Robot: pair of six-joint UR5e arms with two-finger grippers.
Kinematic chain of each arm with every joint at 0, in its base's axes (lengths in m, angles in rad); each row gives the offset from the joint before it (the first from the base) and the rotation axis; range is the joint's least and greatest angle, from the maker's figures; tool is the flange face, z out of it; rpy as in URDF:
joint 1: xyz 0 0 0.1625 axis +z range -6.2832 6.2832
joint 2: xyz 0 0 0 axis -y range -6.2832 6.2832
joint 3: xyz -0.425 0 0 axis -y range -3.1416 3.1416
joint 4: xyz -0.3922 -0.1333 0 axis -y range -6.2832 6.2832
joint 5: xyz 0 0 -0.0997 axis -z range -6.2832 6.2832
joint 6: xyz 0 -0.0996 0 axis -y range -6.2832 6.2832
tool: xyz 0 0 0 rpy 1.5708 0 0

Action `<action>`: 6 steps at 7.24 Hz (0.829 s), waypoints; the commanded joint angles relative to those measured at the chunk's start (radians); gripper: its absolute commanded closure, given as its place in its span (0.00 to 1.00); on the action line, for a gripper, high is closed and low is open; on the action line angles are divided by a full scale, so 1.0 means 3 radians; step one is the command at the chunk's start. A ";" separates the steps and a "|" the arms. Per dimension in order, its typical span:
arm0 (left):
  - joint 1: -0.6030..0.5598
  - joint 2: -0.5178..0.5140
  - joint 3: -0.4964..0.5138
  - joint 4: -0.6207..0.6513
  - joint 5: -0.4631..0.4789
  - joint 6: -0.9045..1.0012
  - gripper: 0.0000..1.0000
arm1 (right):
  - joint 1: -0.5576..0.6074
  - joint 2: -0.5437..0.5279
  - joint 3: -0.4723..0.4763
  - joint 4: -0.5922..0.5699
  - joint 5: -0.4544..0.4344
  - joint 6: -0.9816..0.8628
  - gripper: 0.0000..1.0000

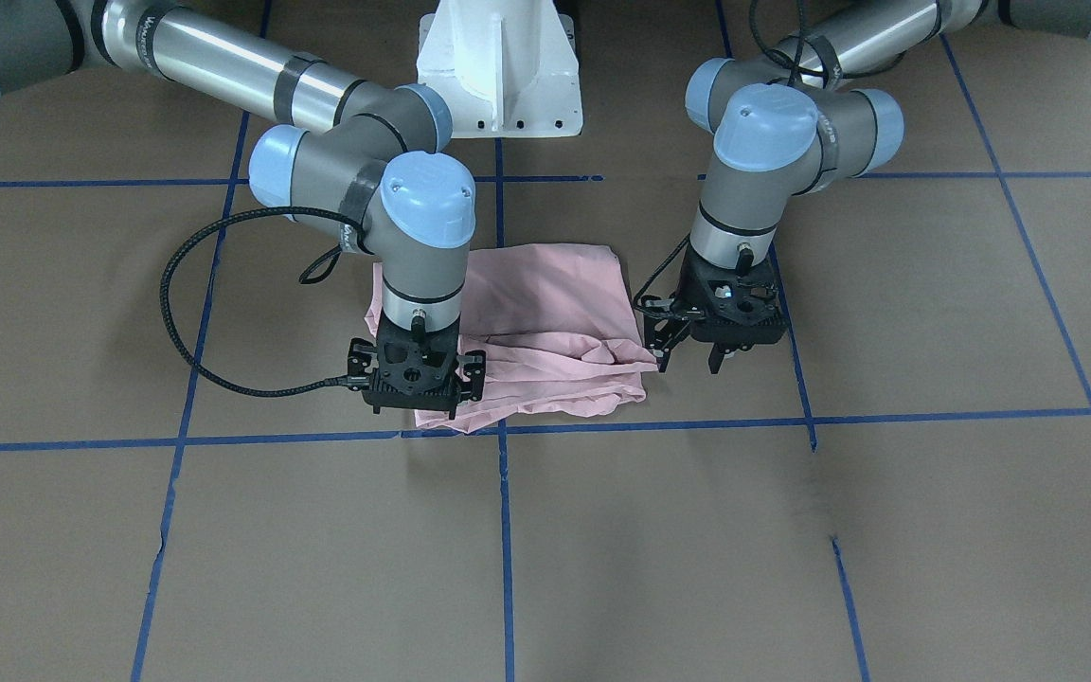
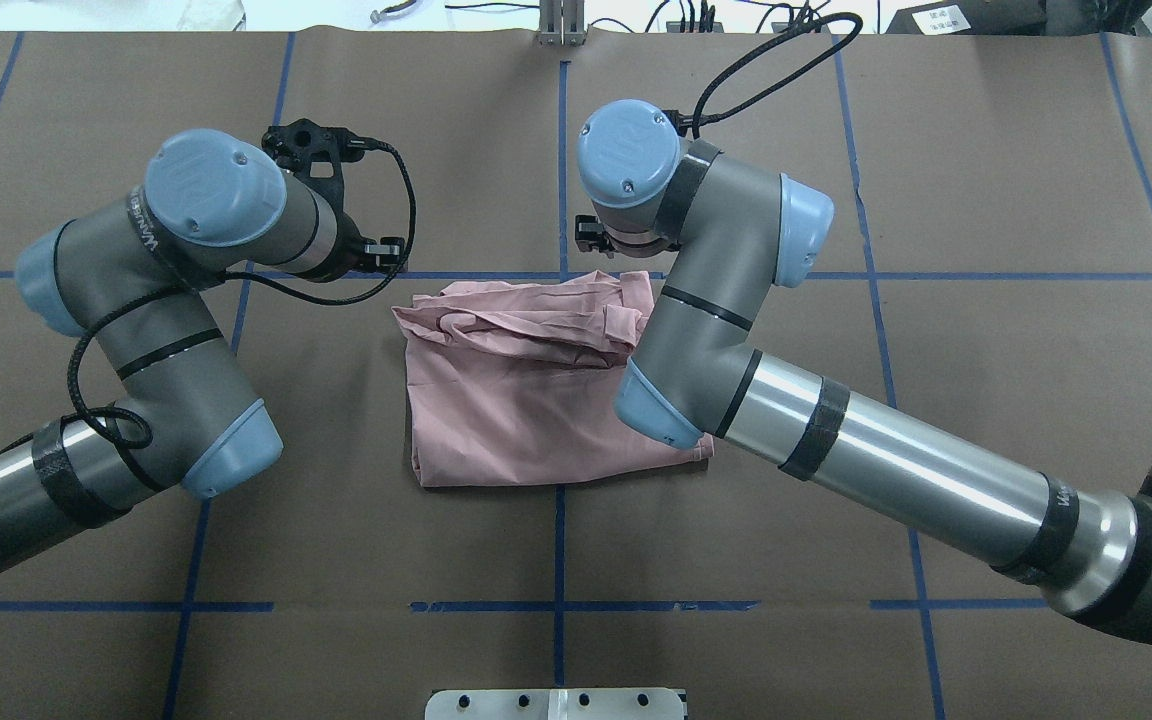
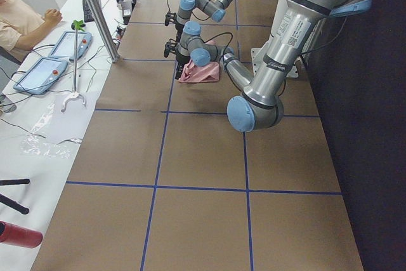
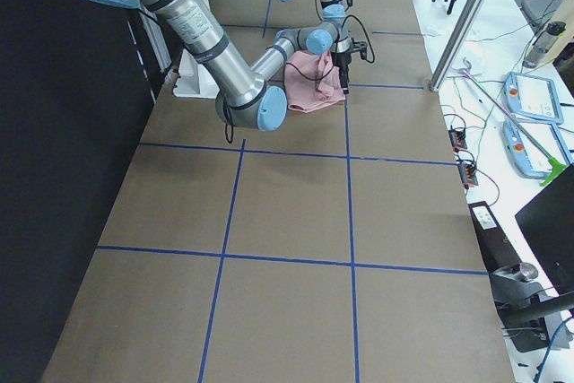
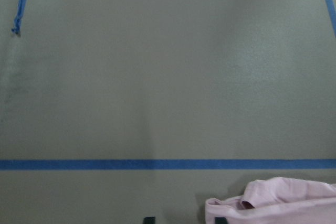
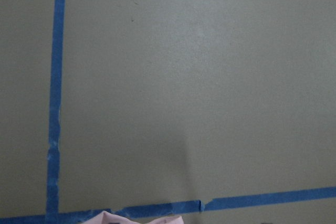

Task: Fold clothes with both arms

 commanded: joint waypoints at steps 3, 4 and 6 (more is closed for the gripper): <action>-0.0105 0.0297 -0.0761 0.0336 -0.0055 0.0481 0.00 | 0.0363 -0.0596 0.0842 -0.0103 0.0556 -0.0524 0.00; -0.0212 0.0410 -0.1073 0.0658 -0.0075 0.0732 0.00 | 0.0587 -0.0843 0.1271 -0.0427 0.0760 -0.0978 0.00; -0.0747 0.0807 -0.1479 0.0941 -0.0482 0.1649 0.00 | 0.1164 -0.1308 0.1963 -0.1113 0.1169 -0.1995 0.00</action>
